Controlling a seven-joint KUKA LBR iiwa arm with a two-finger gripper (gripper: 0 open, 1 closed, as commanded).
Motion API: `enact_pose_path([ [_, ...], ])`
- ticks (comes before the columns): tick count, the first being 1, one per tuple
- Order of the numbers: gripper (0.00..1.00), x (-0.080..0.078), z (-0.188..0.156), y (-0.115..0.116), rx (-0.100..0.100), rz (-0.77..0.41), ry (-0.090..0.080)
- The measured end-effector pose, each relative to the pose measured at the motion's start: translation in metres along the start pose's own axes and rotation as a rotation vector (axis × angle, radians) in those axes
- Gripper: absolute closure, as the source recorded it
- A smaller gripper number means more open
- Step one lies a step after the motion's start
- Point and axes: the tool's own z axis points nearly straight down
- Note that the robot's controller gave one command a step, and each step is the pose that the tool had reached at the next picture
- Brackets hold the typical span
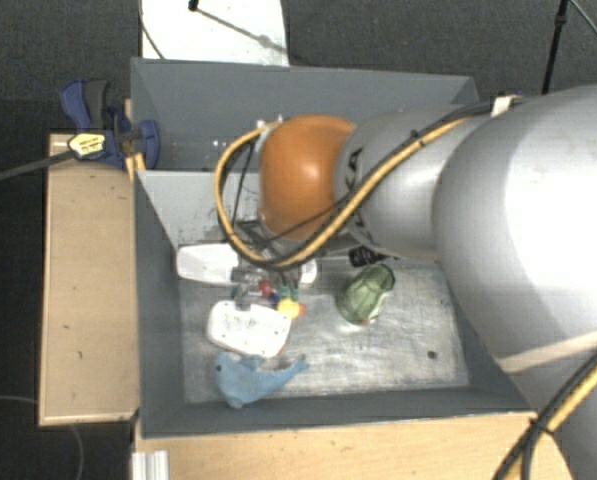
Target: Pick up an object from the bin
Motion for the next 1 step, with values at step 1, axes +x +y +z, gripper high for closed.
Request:
enact_pose_path([
  [1,1.00,0.0000,0.0000,0.0000,0.000,0.000,0.000],
])
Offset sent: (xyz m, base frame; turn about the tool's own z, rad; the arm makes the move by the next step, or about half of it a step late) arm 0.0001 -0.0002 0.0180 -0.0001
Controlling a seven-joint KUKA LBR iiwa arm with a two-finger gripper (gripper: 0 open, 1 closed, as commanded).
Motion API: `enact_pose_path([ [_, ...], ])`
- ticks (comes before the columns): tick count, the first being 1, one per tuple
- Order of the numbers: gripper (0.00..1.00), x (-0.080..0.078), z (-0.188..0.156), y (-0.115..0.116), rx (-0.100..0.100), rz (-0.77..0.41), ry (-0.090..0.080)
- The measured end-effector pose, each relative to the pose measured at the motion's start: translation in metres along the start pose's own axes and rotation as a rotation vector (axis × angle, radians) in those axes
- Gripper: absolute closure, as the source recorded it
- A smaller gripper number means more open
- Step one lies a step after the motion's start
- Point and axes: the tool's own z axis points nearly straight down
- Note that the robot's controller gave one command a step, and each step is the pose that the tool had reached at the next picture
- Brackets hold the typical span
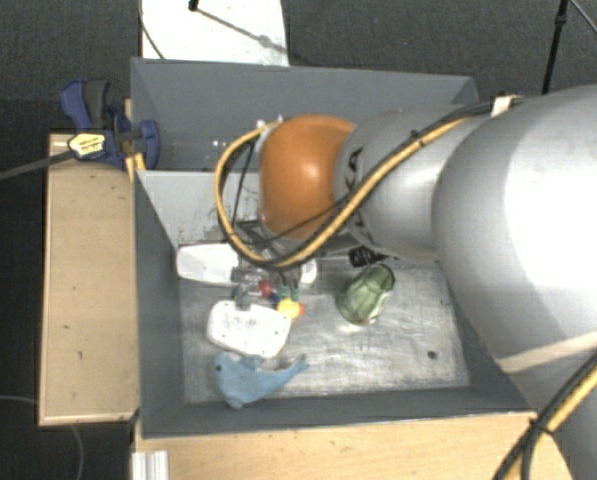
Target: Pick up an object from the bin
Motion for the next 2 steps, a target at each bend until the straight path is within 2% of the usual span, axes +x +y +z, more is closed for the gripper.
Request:
enact_pose_path([
  [2,1.00,-0.0010,-0.0107,0.0006,0.001,-0.001,-0.004],
])
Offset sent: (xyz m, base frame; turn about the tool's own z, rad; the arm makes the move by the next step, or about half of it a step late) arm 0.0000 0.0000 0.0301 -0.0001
